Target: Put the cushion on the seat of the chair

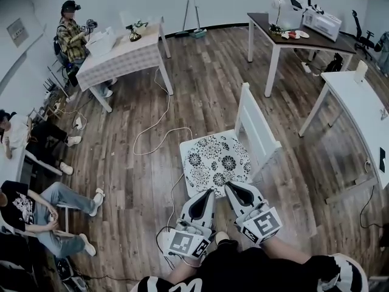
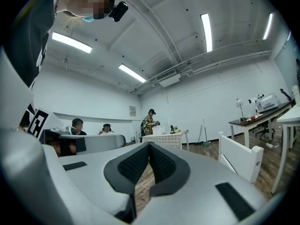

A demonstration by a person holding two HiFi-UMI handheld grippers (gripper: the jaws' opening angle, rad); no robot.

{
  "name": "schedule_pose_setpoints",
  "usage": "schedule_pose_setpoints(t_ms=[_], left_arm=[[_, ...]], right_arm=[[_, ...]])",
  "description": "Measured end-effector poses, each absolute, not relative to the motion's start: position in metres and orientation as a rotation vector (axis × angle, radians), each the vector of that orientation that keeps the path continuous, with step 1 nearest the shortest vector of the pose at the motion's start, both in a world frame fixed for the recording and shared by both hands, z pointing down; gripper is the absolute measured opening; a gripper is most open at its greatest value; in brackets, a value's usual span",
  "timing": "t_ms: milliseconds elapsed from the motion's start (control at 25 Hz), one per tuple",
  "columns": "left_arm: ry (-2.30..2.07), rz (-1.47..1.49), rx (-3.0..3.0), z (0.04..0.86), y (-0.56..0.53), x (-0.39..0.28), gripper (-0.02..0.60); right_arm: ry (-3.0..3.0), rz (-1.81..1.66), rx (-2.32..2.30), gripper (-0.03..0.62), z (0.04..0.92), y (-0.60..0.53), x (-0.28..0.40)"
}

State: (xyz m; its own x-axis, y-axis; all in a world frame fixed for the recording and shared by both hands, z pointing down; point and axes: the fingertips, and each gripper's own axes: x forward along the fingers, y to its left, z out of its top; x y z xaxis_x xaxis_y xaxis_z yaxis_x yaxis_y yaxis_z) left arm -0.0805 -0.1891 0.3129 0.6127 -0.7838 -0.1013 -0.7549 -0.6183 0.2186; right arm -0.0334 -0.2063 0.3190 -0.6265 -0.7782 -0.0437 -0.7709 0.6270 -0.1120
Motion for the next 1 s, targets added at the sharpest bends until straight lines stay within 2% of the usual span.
schedule_pose_setpoints(t_ms=[1000], left_arm=[[-1.346,-0.291,2.683,0.304,-0.059,0.01,0.003]], right_arm=[[2.793,-0.126,-1.227,0.02,0.313,-0.081,0.051]])
